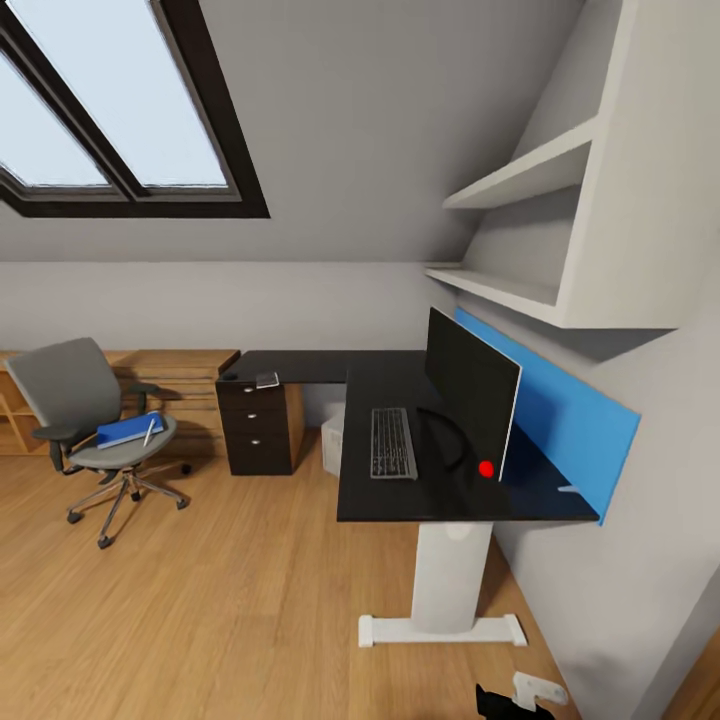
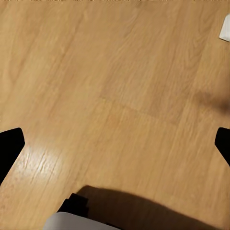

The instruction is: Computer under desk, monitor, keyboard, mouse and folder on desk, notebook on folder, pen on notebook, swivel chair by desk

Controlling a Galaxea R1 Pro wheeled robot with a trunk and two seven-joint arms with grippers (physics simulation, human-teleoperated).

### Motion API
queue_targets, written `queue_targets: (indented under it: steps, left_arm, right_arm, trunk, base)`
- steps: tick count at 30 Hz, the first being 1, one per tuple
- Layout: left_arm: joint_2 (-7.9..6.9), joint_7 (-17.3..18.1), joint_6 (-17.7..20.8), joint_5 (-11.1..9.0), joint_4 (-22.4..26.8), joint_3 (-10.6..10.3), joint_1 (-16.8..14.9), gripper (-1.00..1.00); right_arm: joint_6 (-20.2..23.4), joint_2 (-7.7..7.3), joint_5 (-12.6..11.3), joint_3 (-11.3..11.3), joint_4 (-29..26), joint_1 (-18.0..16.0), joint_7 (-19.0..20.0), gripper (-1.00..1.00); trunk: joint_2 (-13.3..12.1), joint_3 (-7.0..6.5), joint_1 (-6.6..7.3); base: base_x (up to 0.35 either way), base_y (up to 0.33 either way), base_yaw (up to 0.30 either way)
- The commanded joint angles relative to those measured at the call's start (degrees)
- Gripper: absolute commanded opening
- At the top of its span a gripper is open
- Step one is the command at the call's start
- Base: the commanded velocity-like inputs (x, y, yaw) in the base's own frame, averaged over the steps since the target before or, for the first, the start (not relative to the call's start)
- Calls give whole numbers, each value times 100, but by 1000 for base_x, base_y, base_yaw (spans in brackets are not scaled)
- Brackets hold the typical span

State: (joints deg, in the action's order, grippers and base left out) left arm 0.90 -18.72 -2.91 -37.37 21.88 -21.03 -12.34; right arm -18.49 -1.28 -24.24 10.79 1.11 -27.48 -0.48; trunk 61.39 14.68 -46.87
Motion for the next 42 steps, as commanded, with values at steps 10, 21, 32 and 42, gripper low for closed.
queue_targets:
  steps: [10, 21, 32, 42]
  left_arm:
    - [6, -29, -60, -45, 0, -42, -5, 100]
    - [6, -26, -61, -69, -4, -33, -5, 100]
    - [3, -26, -61, -69, -5, -32, -5, 100]
    - [6, -26, -67, -62, -3, -32, -5, 100]
  right_arm:
    - [-29, 24, -45, 52, 12, -3, -11, 100]
    - [-102, 206, -37, 54, 15, -3, -22, 100]
    - [-102, 248, -37, 47, 21, -3, -22, 100]
    - [-102, 251, -37, 46, 21, -3, -22, 100]
  trunk:
    - [-37, -11, 22]
    - [-37, 7, 22]
    - [-37, 7, 22]
    - [-37, 7, 22]
  base:
    - [0, 39, 17]
    - [0, 287, 124]
    - [18, 298, 263]
    - [184, 256, 264]
